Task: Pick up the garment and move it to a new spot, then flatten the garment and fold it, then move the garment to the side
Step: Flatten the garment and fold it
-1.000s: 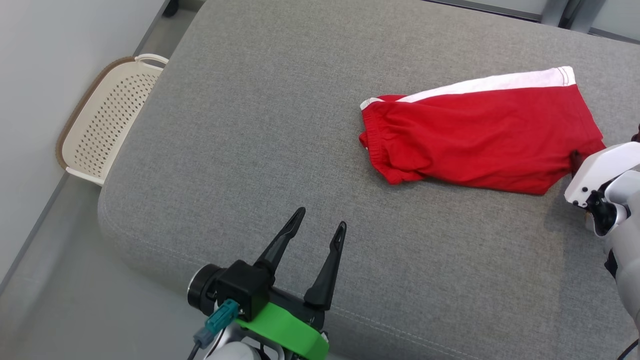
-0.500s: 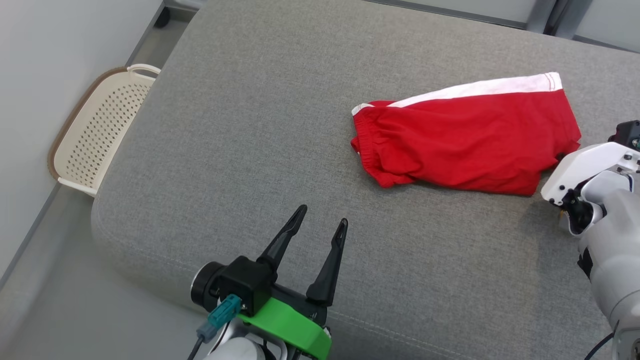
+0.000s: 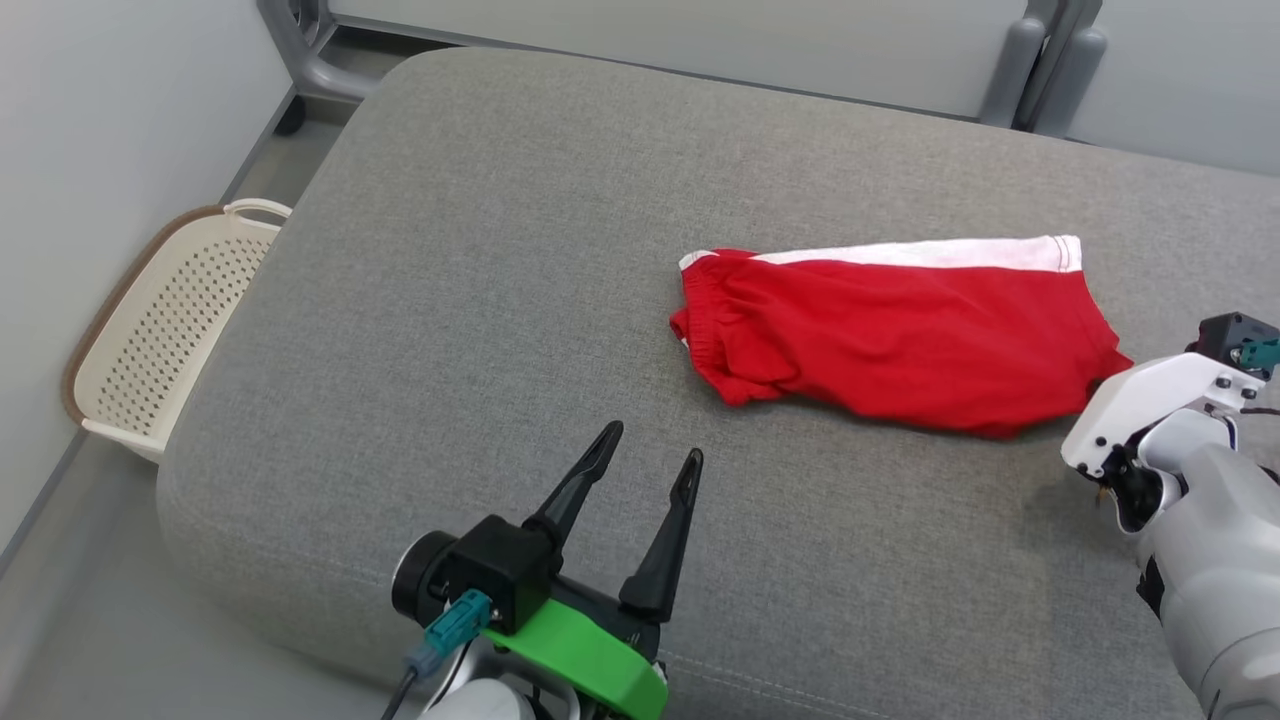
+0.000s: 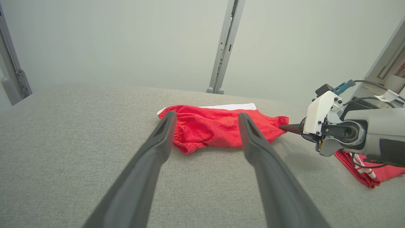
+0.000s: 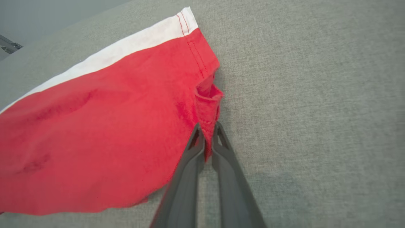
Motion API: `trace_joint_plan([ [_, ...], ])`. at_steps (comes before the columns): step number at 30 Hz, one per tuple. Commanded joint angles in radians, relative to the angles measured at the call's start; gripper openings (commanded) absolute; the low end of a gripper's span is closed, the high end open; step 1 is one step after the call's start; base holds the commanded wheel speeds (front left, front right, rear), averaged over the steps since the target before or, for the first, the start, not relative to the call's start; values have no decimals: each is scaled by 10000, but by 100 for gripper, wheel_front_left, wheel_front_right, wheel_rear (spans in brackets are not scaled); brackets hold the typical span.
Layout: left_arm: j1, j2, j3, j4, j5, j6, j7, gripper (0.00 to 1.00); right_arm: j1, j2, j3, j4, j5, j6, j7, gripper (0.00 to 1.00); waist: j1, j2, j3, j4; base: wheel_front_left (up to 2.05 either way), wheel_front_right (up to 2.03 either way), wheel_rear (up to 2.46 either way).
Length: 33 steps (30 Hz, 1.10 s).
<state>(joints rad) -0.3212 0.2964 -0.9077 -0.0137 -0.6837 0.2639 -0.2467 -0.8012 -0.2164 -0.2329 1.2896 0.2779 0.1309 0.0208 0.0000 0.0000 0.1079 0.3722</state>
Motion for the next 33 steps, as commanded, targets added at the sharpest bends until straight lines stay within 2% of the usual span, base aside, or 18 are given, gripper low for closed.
trace_joint_plan([
  [1,61,-22,-21,36,-7,-1,33,100,239,-76,-86,25,-125,-4,3,0,0,0,-198,-157,0,0,0],
  [11,214,60,-104,-8,-106,80,124,100,883,329,-420,25,-448,-4,200,0,0,0,-711,-435,0,0,0],
  [18,248,87,-169,-56,-156,101,195,100,1210,338,-649,22,-726,-4,233,0,0,0,-931,-461,0,0,0],
  [19,258,90,-175,-55,-163,101,204,100,1258,361,-680,23,-750,-4,225,21,0,0,-953,-463,0,0,0],
  [20,269,94,-187,-55,-169,88,217,100,1302,401,-745,25,-723,-4,260,98,0,0,-978,-469,0,0,0],
  [28,341,126,-175,18,-225,216,252,100,1286,634,-782,-53,-814,-4,-132,100,0,0,-1135,-548,0,0,0],
  [33,517,219,85,249,-463,478,328,100,1478,818,-409,-352,-854,-4,-1033,100,0,0,-1451,-762,0,0,0],
])
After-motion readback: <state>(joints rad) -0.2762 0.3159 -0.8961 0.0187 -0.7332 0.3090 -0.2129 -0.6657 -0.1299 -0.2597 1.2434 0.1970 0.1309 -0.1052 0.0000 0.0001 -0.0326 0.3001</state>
